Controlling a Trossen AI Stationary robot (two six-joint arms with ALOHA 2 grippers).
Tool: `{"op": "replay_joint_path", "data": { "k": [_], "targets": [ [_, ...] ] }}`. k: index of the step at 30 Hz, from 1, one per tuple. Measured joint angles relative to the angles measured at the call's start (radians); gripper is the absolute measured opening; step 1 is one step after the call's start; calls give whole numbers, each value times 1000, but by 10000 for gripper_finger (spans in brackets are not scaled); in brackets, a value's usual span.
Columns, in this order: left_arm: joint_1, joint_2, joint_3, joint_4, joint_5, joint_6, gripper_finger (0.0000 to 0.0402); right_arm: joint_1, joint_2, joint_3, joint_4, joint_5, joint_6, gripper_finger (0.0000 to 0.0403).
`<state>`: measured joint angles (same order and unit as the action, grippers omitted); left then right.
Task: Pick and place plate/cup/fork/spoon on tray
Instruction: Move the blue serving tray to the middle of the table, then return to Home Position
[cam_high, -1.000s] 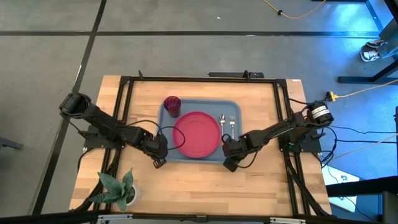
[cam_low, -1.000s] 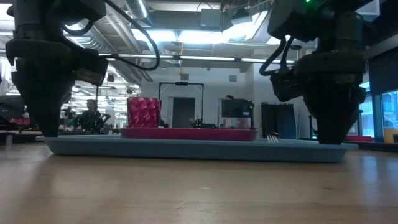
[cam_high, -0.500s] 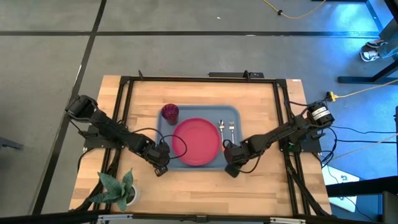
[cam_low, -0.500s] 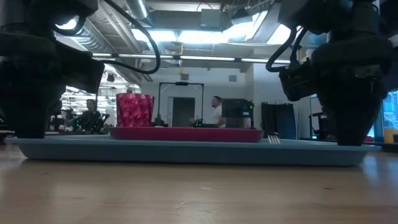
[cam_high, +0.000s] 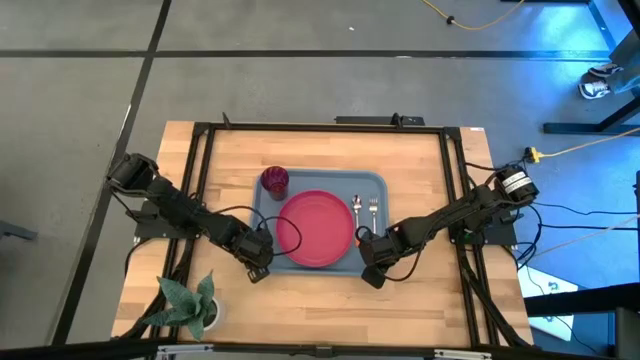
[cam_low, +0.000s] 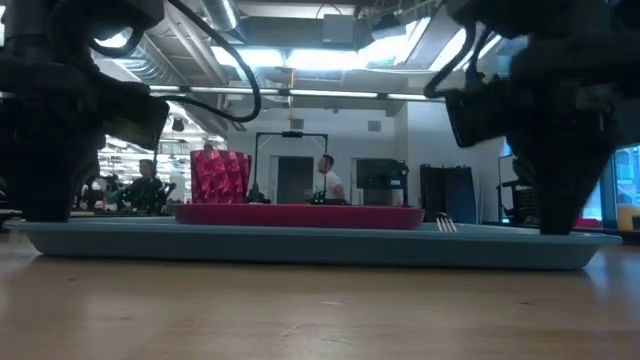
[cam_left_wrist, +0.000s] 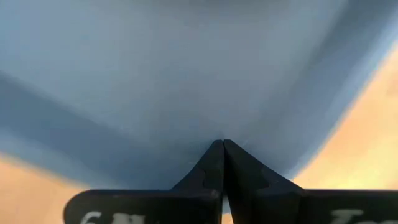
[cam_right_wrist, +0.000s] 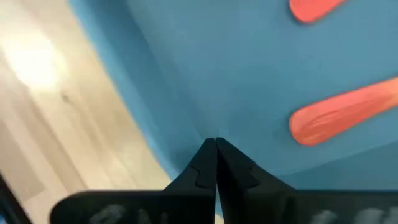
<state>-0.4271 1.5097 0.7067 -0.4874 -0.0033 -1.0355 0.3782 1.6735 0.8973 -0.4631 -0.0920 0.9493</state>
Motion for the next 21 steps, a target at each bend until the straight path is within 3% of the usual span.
{"op": "replay_joint_path", "data": {
  "k": [6,12,16,21],
  "targets": [
    [1,-2,88,-145,-35,29,0,0,-24,53,-50,61,-43,3],
    [1,-43,145,-154,-64,74,0,0,-139,81,-135,124,-75,3],
    [9,-132,164,-158,-139,109,0,-12,-273,82,-168,176,-121,3],
    [14,-311,165,-156,-271,190,0,-23,-472,82,-147,245,-297,3]
  ]
}}
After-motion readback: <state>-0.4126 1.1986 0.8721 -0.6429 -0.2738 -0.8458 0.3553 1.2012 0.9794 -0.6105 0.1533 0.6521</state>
